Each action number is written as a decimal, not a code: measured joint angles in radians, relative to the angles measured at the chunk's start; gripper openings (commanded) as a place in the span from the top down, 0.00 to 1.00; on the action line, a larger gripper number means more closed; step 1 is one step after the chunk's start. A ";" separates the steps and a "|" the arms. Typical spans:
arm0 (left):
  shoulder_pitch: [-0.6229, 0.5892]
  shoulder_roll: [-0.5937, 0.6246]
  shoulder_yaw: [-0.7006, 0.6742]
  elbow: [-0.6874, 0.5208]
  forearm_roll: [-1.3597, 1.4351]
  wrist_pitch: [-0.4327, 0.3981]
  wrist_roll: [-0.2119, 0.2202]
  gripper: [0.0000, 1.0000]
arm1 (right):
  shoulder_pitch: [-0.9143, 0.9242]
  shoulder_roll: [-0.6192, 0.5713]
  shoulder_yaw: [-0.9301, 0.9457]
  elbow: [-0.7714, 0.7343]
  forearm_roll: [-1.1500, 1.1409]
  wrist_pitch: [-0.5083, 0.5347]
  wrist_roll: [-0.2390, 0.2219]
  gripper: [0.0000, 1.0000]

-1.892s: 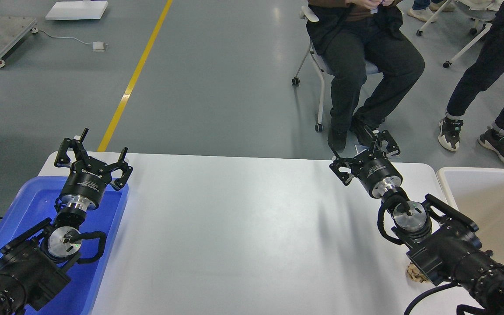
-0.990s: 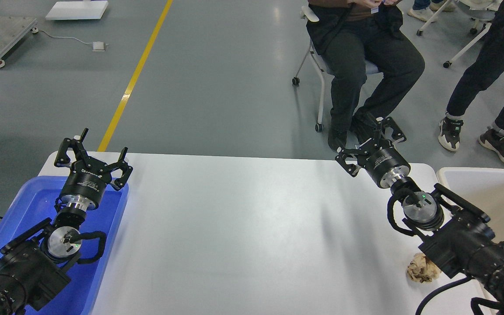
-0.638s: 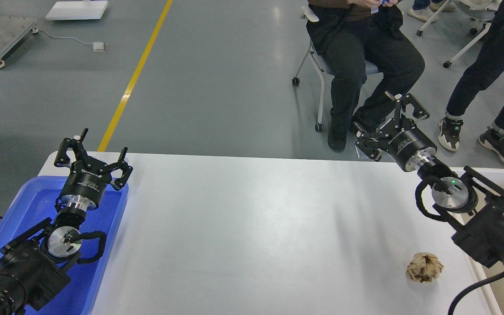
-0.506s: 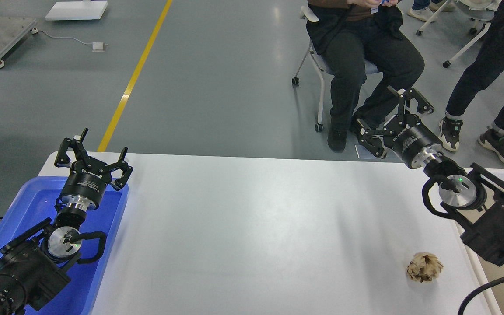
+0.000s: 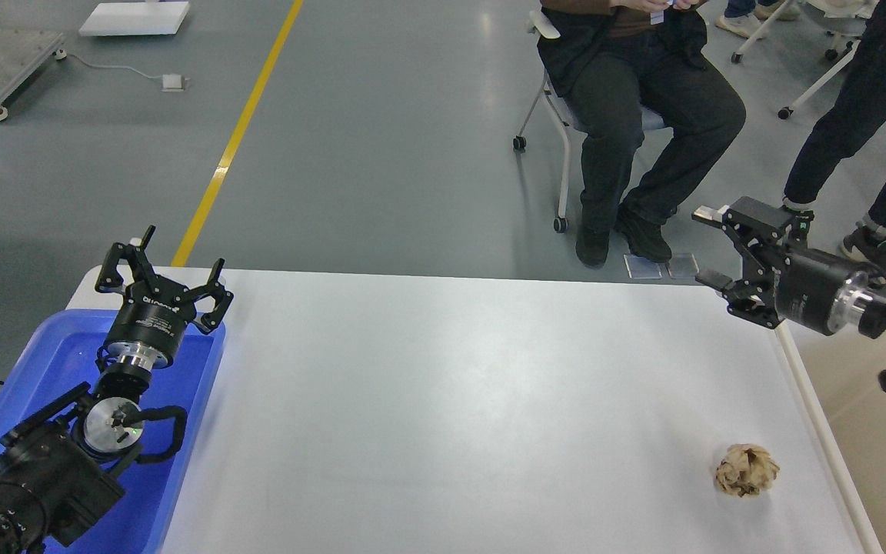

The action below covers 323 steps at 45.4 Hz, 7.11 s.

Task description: Tidy desktop

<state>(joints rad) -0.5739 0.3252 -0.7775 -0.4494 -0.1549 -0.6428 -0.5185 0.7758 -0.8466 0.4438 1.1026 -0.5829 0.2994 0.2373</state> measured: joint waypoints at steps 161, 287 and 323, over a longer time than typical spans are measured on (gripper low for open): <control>0.000 0.000 0.000 0.000 0.000 -0.001 0.000 0.00 | 0.003 -0.161 -0.708 0.054 -0.556 -0.714 0.381 1.00; -0.001 0.000 0.001 0.000 -0.002 0.003 0.000 0.00 | -0.123 0.347 -0.291 -0.993 0.600 -0.324 -0.240 0.02; -0.001 0.000 0.001 0.000 -0.002 0.003 0.000 0.00 | 0.080 0.340 -0.011 -0.924 0.614 -0.264 -0.246 0.01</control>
<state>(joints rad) -0.5753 0.3252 -0.7762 -0.4495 -0.1565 -0.6396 -0.5185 0.8555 -0.5064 0.4324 0.1789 0.0309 0.0358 -0.0082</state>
